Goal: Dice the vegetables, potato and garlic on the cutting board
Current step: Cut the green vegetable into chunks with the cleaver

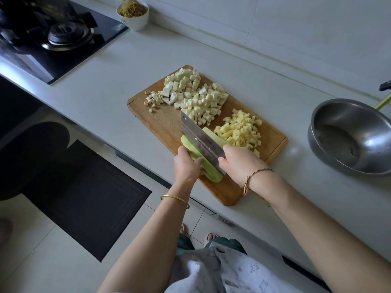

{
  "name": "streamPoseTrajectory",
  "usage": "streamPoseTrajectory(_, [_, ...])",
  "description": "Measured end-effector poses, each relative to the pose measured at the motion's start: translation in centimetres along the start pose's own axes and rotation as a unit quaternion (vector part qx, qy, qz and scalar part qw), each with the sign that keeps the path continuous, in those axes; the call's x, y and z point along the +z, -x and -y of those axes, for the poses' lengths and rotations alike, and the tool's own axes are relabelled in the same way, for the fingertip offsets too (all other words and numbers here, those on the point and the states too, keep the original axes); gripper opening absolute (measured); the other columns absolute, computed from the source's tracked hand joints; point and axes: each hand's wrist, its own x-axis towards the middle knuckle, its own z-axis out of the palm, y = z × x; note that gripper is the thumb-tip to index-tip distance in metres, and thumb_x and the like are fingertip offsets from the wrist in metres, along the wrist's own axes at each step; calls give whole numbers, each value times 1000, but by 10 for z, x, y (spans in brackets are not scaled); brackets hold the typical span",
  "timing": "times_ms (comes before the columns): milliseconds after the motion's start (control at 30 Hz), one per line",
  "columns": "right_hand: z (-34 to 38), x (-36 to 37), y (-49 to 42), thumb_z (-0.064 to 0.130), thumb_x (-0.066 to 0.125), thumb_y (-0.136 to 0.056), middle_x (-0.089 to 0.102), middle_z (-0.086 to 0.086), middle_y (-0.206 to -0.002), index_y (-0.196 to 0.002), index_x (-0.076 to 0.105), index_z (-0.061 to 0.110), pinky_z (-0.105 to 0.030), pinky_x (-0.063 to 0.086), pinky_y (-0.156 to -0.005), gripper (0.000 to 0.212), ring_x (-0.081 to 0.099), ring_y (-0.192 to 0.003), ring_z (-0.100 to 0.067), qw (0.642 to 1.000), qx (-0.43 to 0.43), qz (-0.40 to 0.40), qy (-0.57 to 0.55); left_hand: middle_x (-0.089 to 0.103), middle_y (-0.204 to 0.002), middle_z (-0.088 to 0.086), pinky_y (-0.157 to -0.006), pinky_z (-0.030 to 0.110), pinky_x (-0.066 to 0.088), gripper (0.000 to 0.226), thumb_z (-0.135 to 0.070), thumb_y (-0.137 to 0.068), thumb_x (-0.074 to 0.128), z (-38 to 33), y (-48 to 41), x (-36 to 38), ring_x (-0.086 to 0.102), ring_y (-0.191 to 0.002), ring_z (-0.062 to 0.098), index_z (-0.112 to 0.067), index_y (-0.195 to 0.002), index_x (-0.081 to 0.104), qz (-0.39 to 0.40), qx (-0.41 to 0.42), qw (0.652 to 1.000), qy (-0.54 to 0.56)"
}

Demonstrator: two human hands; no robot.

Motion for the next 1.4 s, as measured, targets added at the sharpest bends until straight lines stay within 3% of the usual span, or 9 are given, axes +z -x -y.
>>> streamPoseTrajectory(200, [8,5,-10,24,34,-102,48,-5,-88,-95,41,14,-33,40,-68,14,49,-80,-25,1000,12,3,9,49,-109,12,-54,27,58,22,-9,-94,55,4,-1,2,68,-76,26,-16,-106,38,-12,14,1000,-13])
streamPoseTrajectory(333, [4,3,-12,21,34,-101,48,-4,-80,-94,39,12,-32,42,-60,12,49,-66,-22,1000,-2,19,2,48,-107,13,-55,30,58,18,-8,-95,52,6,-6,5,66,-82,31,-15,-102,36,-27,7,999,-28])
streamPoseTrajectory(467, [-6,-1,-11,20,35,-101,43,-1,-72,-91,37,12,-29,35,-53,12,47,-59,-19,999,-8,29,15,48,-105,16,-71,48,58,12,-7,-92,46,9,-9,7,62,-88,36,-13,-96,37,-38,11,996,-83])
streamPoseTrajectory(667, [-13,10,-4,26,34,-102,48,-5,-81,-93,37,13,-33,38,-63,16,49,-76,-28,1000,-7,3,27,51,-108,17,-71,43,59,8,-6,-95,46,10,-3,8,65,-89,33,-12,-95,41,2,-7,999,-48])
streamPoseTrajectory(833, [-15,33,-3,28,35,-103,50,-5,-82,-92,35,14,-33,40,-60,18,52,-74,-27,1000,-5,-15,19,54,-106,14,-67,38,60,34,-13,-85,69,14,3,12,65,-87,29,-15,-99,38,18,-1,998,-63])
streamPoseTrajectory(1167, [-23,23,-9,25,36,-103,51,-8,-84,-94,34,11,-35,38,-62,17,49,-74,-28,998,-41,19,33,47,-116,15,-82,45,56,40,-11,-85,68,10,3,19,61,-98,32,-15,-103,33,-15,-18,998,-58])
streamPoseTrajectory(1400, [-44,25,4,28,37,-102,48,-3,-72,-91,34,12,-32,37,-56,20,51,-70,-27,998,-43,16,50,48,-116,15,-82,45,56,41,-11,-85,68,11,2,20,61,-97,31,-15,-105,32,-16,-19,998,-56])
